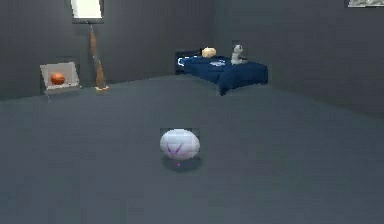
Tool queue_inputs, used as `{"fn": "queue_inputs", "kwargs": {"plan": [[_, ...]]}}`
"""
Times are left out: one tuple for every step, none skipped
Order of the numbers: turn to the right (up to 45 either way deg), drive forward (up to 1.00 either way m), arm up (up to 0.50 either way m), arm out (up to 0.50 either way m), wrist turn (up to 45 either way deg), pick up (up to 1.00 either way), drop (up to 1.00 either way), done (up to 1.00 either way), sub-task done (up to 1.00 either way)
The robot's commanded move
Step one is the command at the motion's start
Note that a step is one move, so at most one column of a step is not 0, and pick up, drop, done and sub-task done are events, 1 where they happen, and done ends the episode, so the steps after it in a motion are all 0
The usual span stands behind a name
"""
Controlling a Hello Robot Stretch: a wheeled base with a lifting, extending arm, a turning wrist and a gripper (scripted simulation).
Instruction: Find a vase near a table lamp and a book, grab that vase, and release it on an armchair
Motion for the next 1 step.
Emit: {"fn": "queue_inputs", "kwargs": {"plan": [[-45.0,0.0,0.0,0.0,0.0,0.0,0.0,0.0,0.0]]}}
